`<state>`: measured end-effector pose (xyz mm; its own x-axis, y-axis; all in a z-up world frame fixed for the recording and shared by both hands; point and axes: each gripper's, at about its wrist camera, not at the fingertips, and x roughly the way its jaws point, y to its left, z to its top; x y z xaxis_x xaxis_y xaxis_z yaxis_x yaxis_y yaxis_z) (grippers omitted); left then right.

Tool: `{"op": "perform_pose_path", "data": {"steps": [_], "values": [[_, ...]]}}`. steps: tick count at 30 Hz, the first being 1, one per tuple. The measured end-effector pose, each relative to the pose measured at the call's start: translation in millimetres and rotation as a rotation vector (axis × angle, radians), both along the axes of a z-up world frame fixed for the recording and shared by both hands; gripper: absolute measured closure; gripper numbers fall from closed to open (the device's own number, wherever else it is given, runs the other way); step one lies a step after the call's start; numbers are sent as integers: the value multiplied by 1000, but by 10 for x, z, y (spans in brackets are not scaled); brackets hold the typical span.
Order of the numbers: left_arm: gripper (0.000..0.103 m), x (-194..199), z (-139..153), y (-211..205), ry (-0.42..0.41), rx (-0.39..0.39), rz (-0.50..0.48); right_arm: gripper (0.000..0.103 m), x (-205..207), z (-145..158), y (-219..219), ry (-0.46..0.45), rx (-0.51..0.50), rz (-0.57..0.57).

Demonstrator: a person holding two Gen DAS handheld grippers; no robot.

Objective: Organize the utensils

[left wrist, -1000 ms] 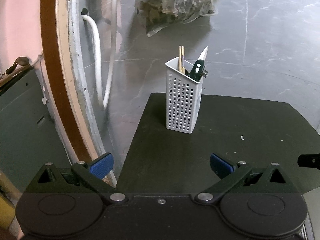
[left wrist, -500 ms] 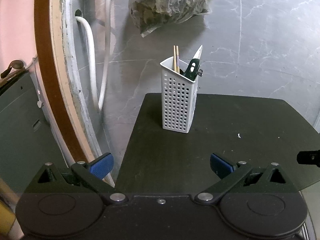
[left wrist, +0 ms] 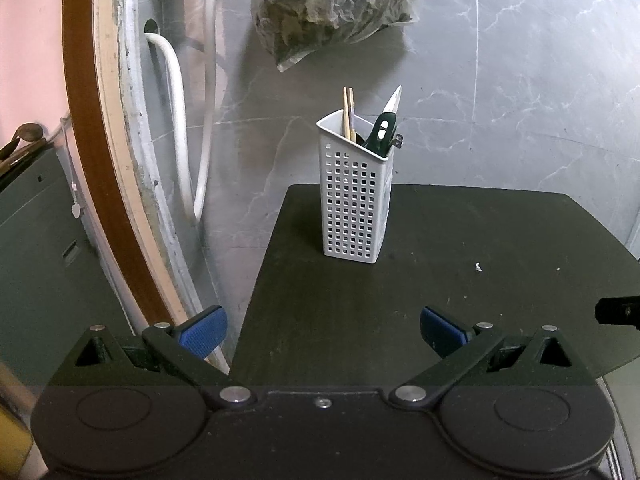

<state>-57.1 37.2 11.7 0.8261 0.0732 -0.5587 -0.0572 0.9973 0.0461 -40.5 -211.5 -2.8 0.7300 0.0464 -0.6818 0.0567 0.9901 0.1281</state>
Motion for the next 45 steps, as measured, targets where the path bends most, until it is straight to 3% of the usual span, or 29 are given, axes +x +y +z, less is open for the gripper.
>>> {"op": "perform_pose_path", "data": {"steps": [45], "values": [[1, 43, -15, 18, 6, 6, -17, 0, 63, -32, 28, 21, -9, 25]]}}
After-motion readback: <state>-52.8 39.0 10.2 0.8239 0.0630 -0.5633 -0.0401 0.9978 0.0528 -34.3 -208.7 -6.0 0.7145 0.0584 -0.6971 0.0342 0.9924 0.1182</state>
